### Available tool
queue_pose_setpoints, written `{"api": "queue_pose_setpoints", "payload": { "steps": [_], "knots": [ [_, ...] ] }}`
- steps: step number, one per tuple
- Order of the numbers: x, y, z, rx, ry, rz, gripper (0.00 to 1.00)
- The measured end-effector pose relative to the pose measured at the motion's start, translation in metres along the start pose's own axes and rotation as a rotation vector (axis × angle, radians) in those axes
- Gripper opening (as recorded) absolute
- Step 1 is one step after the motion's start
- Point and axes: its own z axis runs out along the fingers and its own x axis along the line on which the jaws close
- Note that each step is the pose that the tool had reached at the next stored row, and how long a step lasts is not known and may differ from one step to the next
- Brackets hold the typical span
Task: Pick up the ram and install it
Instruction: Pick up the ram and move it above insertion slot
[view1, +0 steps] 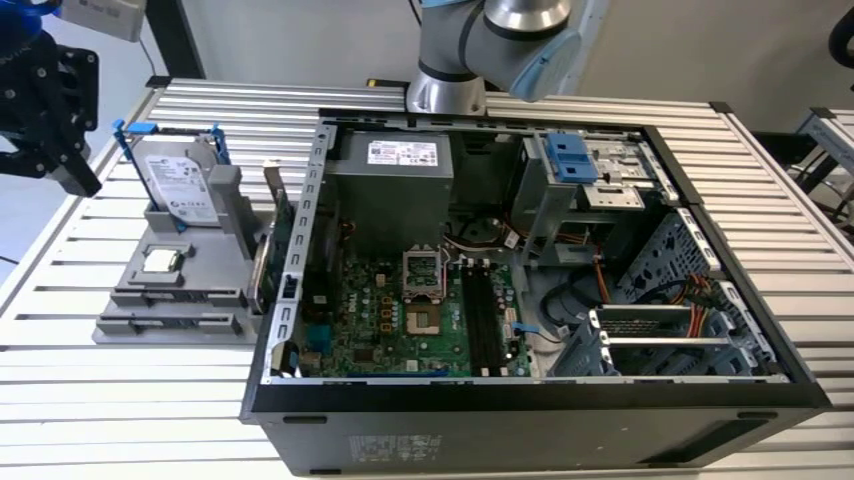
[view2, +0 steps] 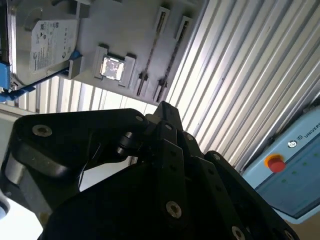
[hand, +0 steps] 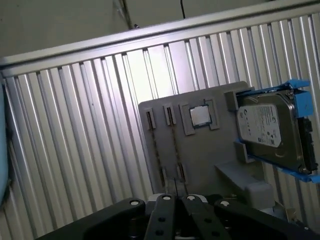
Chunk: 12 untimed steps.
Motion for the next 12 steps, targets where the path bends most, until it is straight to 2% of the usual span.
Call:
{"api": "queue_pose_setpoints", "payload": {
  "steps": [5,12],
  "knots": [
    [0.0,-0.0001,-0.0005,-0.0018,0.0005,-0.044,0.0],
    [0.0,-0.0001,-0.0005,-0.0056,0.0015,-0.136,0.0]
  ]
}}
